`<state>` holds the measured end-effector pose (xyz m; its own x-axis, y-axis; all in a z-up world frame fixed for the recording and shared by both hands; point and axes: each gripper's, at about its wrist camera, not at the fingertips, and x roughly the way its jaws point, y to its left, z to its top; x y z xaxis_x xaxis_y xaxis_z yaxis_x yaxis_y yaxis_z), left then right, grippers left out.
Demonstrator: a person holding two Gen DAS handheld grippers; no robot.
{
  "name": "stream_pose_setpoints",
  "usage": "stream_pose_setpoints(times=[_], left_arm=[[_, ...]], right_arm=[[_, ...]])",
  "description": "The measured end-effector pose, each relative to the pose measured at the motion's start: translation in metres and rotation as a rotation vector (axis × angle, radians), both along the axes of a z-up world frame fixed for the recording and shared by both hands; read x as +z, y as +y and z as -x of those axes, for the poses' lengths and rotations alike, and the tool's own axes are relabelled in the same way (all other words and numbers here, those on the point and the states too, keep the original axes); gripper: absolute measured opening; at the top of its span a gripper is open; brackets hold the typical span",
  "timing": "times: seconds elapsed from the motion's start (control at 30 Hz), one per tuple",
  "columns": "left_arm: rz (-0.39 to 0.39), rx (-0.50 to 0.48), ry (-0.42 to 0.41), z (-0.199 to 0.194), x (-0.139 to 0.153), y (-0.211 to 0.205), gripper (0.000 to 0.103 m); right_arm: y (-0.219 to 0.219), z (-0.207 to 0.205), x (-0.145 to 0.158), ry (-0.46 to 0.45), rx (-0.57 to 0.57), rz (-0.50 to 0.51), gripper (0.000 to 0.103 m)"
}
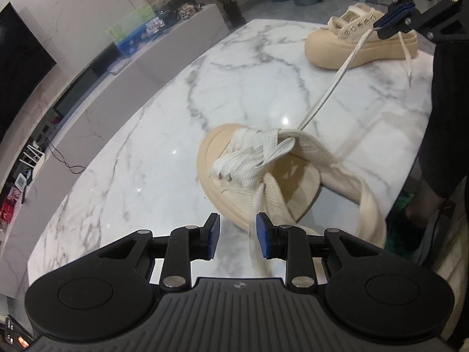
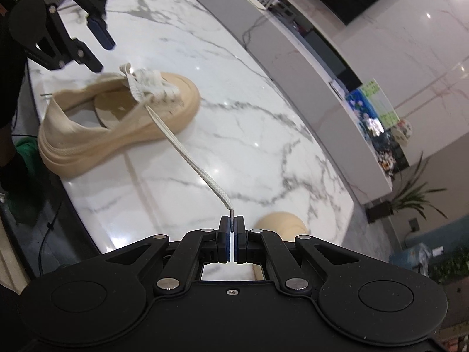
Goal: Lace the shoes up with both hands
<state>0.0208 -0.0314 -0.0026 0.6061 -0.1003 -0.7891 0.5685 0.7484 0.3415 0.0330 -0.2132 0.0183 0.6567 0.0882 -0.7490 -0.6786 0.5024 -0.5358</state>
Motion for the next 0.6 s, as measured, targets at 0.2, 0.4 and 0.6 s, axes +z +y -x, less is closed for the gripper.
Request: stream_pose_setpoints(times=[0.2,0.4,0.6], left_arm=[[0.044,-0.055,0.011,0.004,0.004,-0.012,0.026],[0.024,-0.023,0.007,0.000,0.000,-0.008,0.029],[0.018,0.009,-0.021,0.008,0.007,-0.006,0.029]], right_arm=[[-0.008,-0.001,0.002,-0.008,-0.030,0.006,0.000],[-0.015,0.002,0.006,-0.007,-0.055,-0.008,0.001],[-0.010,0.006,0.008,-0.015,-0.049,-0.046,0.001]])
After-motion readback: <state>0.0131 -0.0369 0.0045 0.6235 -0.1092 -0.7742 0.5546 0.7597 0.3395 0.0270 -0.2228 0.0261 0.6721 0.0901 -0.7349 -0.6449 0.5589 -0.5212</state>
